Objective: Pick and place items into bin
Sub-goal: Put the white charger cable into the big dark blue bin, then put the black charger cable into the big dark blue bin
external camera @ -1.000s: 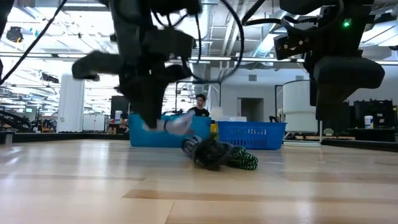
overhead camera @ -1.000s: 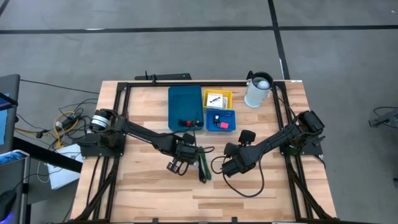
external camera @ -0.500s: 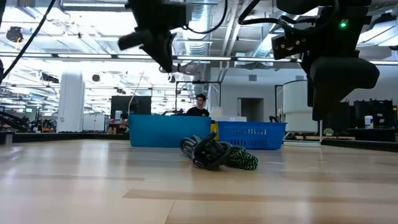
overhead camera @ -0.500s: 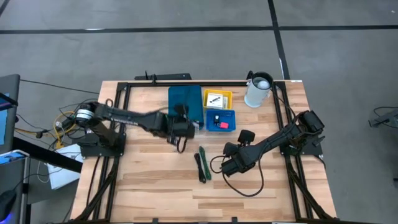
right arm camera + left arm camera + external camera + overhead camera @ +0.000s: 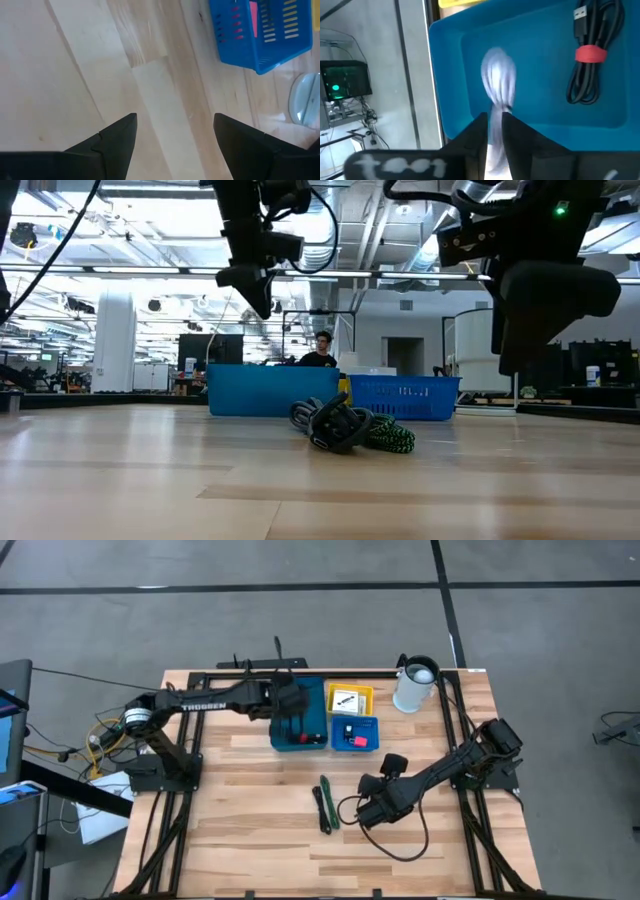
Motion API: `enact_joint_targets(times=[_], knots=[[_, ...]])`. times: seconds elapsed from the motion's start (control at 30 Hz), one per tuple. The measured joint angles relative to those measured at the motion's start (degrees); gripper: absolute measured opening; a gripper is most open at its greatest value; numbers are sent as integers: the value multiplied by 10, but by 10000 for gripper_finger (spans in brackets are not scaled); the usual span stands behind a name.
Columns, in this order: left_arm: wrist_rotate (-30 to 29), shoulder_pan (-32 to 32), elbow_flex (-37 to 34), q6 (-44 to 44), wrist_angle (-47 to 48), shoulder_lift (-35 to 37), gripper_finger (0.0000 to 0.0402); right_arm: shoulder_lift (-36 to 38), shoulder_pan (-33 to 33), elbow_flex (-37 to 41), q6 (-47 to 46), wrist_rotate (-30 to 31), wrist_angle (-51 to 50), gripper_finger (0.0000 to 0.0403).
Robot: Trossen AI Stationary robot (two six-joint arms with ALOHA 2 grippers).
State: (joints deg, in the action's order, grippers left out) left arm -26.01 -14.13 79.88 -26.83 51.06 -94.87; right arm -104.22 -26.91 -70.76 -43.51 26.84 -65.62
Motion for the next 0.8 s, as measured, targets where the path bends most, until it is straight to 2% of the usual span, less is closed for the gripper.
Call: enact_joint_targets(times=[0.27, 0.33, 0.6, 0.7, 0.8], knots=[[4, 8, 0, 2, -13, 0, 96, 0, -1, 0, -9, 0, 6, 260], [25, 24, 0, 2, -11, 0, 105, 0, -1, 0, -11, 0, 6, 260], [183, 128, -10, -32, -28, 0, 121, 0, -1, 0, -11, 0, 5, 260], [194, 174, -31, -56, -52, 0, 121, 0, -1, 0, -11, 0, 3, 260], [179, 209, -46, -65, -75, -14, 122, 0, -1, 0, -11, 0, 3, 260]])
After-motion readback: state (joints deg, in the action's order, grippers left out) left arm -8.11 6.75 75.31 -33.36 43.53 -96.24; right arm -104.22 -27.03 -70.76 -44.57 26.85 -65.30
